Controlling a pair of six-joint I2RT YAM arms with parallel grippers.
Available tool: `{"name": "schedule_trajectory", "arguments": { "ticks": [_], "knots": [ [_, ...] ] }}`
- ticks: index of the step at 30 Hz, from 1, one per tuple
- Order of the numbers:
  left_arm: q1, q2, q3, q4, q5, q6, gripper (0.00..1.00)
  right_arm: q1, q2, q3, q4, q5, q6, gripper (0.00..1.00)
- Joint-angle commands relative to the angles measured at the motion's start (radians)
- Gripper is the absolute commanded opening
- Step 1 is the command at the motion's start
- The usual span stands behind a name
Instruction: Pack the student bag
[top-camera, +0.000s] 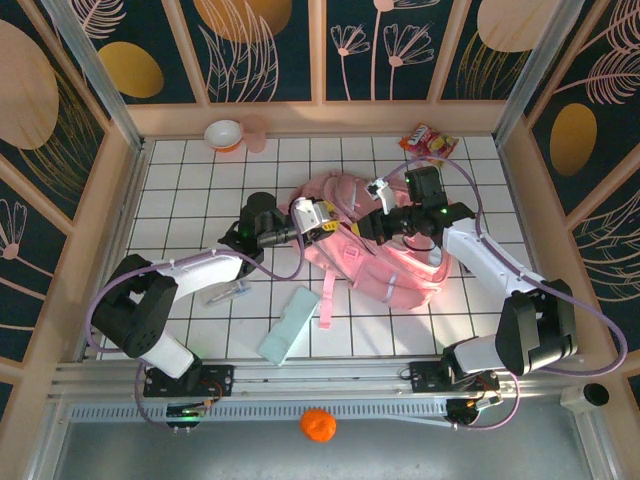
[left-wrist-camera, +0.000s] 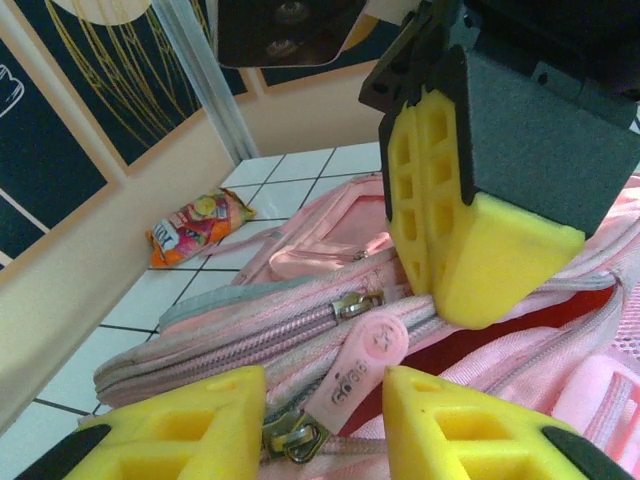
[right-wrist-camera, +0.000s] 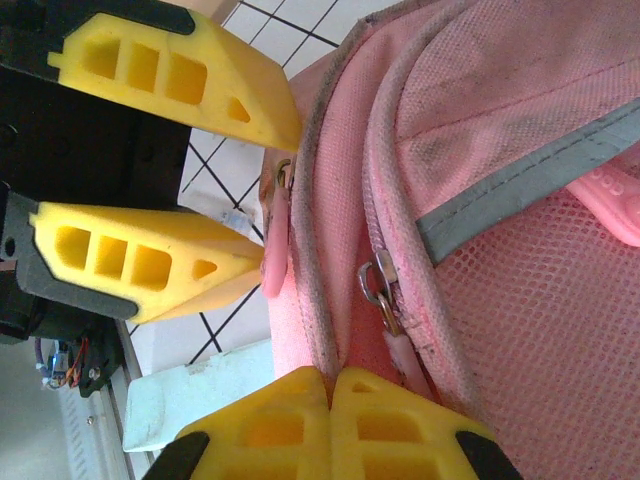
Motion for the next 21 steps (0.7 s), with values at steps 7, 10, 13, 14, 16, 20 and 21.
{"name": "schedule_trajectory", "arguments": {
  "ticks": [7, 10, 13, 14, 16, 20, 21],
  "knots": [
    [-0.063, 0.011, 0.047, -0.014, 0.129, 0.048, 0.24, 0.023, 0.005, 0.043, 0.091, -0.097, -0.003, 0.0],
    [-0.062, 0.009, 0.039, -0.015, 0.092, 0.051, 0.25, 0.023, 0.002, 0.04, 0.087, -0.087, -0.002, 0.0],
    [-0.062, -0.014, 0.012, -0.003, -0.019, 0.005, 0.37, 0.022, -0.004, 0.041, 0.078, -0.048, 0.005, 0.0],
    [-0.062, -0.029, -0.004, 0.006, -0.067, -0.011, 0.43, 0.022, -0.007, 0.039, 0.077, -0.043, 0.008, 0.0],
    [-0.061, -0.066, -0.046, 0.021, -0.135, -0.031, 0.53, 0.021, -0.012, 0.036, 0.081, -0.037, 0.015, 0.0],
    [-0.062, -0.161, -0.139, 0.029, -0.285, -0.067, 0.67, 0.021, -0.014, 0.035, 0.09, -0.037, 0.026, 0.0],
    [-0.062, -0.182, -0.157, 0.026, -0.319, -0.067, 0.69, 0.023, -0.014, 0.035, 0.093, -0.039, 0.029, 0.0]
  ]
}}
